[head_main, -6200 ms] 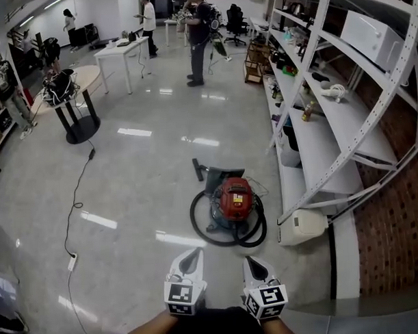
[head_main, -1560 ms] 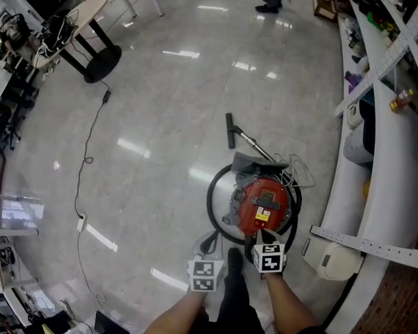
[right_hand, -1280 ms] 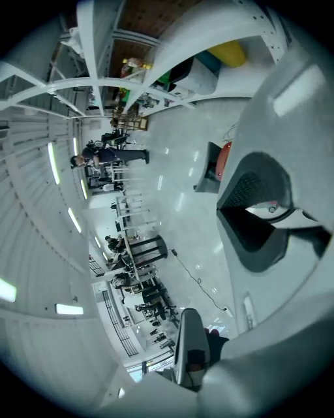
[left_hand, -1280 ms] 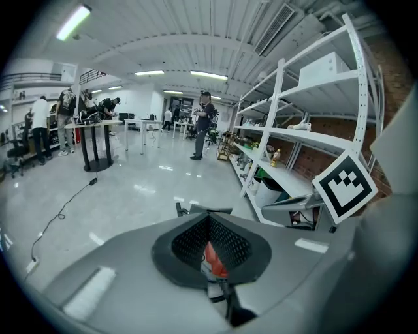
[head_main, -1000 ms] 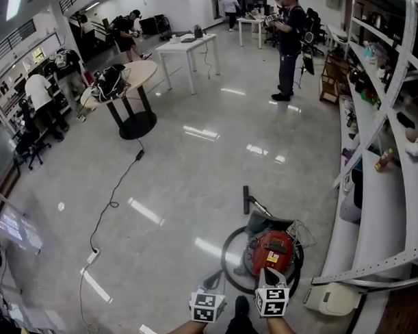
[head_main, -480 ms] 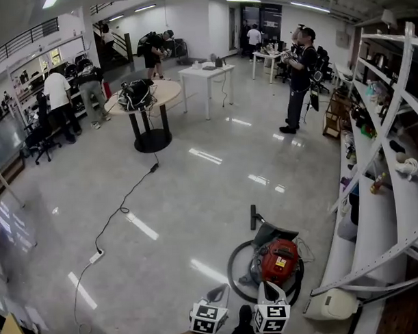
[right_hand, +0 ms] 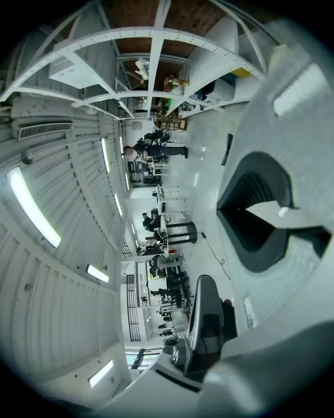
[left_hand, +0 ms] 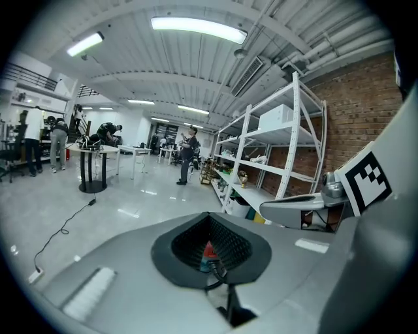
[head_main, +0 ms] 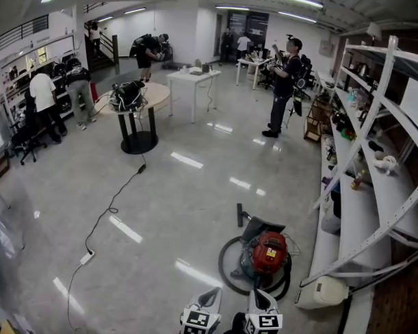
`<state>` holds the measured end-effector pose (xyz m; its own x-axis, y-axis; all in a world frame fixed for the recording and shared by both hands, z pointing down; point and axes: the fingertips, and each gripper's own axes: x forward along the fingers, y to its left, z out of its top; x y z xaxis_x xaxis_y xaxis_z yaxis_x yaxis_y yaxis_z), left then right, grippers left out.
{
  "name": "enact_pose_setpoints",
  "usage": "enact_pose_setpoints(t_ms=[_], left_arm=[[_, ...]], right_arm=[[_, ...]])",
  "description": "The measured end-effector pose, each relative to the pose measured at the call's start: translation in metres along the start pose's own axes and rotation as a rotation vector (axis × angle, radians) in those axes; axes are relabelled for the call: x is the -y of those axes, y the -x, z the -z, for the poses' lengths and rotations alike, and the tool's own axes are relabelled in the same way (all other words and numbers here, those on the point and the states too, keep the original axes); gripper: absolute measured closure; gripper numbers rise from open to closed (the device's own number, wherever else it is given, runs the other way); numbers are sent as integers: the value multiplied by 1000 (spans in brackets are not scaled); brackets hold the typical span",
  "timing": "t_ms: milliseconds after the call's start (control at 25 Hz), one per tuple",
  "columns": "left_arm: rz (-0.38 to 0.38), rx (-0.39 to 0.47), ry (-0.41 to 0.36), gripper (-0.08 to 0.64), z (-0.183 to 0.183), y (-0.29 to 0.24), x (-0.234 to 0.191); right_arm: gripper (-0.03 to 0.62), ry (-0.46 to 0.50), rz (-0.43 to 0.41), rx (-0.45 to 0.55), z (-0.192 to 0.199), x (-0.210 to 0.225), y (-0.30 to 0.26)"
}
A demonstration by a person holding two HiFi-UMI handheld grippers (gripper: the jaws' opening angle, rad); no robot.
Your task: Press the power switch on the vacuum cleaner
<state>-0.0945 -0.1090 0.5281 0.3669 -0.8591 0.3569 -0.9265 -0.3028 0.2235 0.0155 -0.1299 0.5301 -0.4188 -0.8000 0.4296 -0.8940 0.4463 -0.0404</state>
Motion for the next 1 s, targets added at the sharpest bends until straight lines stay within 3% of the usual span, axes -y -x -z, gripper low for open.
enact_pose_setpoints(t_ms=[440, 680, 1000], left_arm=[[-1, 47, -43, 546, -10, 36, 30], [-2, 18, -79, 546, 10, 54, 84], [-56, 78, -69, 546, 27, 105, 143]], right_arm=[[600, 9, 17, 38, -3, 2, 58], [600, -3, -8, 53, 19, 15, 107], [600, 10, -64, 101, 24, 13, 177]])
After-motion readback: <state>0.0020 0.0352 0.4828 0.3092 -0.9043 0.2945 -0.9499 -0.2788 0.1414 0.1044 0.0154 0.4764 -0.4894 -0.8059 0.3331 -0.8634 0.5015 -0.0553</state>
